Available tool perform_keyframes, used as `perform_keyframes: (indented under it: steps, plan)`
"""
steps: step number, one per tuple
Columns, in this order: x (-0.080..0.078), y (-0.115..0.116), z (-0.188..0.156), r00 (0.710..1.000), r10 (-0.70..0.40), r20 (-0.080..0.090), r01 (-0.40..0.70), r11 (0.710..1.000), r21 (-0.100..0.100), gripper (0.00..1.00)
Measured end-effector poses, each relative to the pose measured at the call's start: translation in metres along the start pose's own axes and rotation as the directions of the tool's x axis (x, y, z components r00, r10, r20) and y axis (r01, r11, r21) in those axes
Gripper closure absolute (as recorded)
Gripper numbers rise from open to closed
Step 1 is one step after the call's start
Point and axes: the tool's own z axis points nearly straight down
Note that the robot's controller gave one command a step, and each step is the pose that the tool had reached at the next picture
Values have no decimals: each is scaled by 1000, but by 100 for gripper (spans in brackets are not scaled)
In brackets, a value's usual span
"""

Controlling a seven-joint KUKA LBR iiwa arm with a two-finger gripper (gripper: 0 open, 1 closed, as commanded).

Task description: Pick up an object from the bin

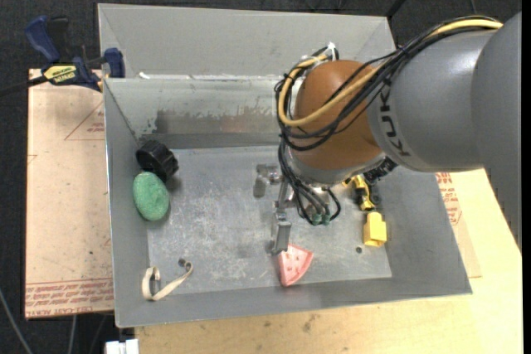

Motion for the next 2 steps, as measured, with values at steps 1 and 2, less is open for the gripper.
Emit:
perform_keyframes:
  steps: [1,2]
  plan:
    - [-2,0,-4,1000,3,8,-3,1000,-1,0]
    - [31,-58,53,994,113,10,-113,994,-2,0]
